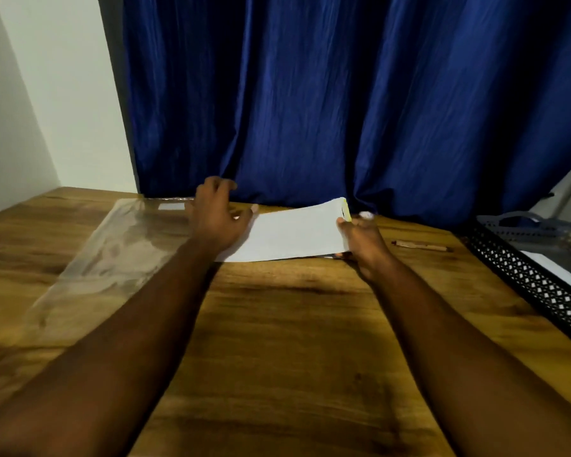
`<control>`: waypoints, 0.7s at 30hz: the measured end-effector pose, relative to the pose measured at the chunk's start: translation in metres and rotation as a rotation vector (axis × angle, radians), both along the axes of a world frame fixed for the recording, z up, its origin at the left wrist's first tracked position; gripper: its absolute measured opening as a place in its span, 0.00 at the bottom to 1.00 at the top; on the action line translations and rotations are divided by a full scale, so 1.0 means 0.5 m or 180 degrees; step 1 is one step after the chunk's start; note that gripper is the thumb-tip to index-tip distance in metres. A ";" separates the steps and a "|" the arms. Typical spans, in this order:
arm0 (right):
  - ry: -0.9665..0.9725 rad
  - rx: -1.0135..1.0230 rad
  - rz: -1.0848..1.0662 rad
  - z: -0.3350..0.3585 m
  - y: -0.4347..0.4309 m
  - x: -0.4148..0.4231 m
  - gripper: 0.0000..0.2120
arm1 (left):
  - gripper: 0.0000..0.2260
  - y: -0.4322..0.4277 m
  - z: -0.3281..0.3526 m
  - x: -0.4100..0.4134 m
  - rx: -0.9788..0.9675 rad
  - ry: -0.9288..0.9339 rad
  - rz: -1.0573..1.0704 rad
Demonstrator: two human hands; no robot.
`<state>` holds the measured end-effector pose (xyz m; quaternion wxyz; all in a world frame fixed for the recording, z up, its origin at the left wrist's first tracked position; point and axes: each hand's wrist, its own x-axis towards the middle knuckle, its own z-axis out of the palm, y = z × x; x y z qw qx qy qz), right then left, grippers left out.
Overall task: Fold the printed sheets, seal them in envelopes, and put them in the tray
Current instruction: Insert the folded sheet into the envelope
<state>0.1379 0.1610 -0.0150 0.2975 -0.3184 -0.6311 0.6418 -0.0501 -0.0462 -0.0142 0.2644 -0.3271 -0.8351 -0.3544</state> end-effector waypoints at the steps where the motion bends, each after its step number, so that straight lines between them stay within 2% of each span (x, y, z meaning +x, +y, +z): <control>1: 0.0085 -0.0080 0.0030 -0.002 0.002 -0.001 0.08 | 0.23 0.016 0.003 0.015 -0.0063 0.0165 -0.0154; 4: 0.0445 -0.0219 0.0194 0.012 -0.008 -0.003 0.10 | 0.22 0.066 0.013 0.072 -0.0362 0.0628 -0.0617; 7: 0.0542 -0.0385 0.0412 0.019 -0.028 -0.007 0.10 | 0.24 0.096 0.012 0.104 -0.0624 0.0762 -0.0839; 11: 0.0630 -0.0769 0.0695 0.025 -0.046 0.000 0.14 | 0.29 0.100 0.002 0.116 -0.0784 0.0527 -0.0998; 14: 0.0485 -0.0897 0.0823 0.034 -0.055 0.014 0.12 | 0.30 0.091 -0.012 0.115 -0.0909 0.0131 -0.1055; 16: 0.0169 -0.0601 0.0766 0.035 -0.056 0.023 0.08 | 0.28 0.083 -0.017 0.110 -0.0967 0.0105 -0.1052; 21: -0.0300 0.0944 -0.0005 0.007 -0.021 0.025 0.09 | 0.25 0.056 -0.019 0.107 -0.0998 -0.0209 -0.1029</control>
